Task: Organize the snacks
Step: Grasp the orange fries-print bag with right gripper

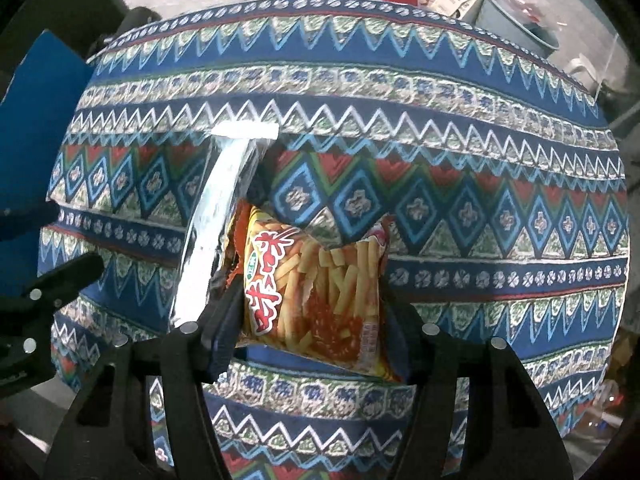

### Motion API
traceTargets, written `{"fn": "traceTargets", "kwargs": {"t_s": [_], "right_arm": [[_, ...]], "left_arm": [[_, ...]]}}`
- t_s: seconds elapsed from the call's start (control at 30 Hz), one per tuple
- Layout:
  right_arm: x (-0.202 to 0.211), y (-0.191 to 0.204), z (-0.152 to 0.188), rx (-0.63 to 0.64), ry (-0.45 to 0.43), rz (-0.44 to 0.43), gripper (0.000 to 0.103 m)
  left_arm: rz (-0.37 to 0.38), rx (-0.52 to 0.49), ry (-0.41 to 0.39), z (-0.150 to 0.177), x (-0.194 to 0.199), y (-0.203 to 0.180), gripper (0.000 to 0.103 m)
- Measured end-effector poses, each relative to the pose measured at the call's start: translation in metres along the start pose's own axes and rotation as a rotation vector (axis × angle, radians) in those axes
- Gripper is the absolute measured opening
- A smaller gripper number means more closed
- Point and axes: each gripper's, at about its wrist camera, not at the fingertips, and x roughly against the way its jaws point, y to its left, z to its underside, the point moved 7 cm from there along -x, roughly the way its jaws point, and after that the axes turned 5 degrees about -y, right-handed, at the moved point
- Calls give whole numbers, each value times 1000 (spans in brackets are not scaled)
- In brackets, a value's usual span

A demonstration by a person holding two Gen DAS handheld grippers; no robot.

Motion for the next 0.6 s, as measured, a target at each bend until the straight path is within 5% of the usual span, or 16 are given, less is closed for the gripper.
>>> {"fn": "traceTargets", "kwargs": {"t_s": [0.6], "right_arm": [[9,-139,-28,-144,-70,83,61]], "left_arm": [[25,9,61,-43,-50,-82,81]]}}
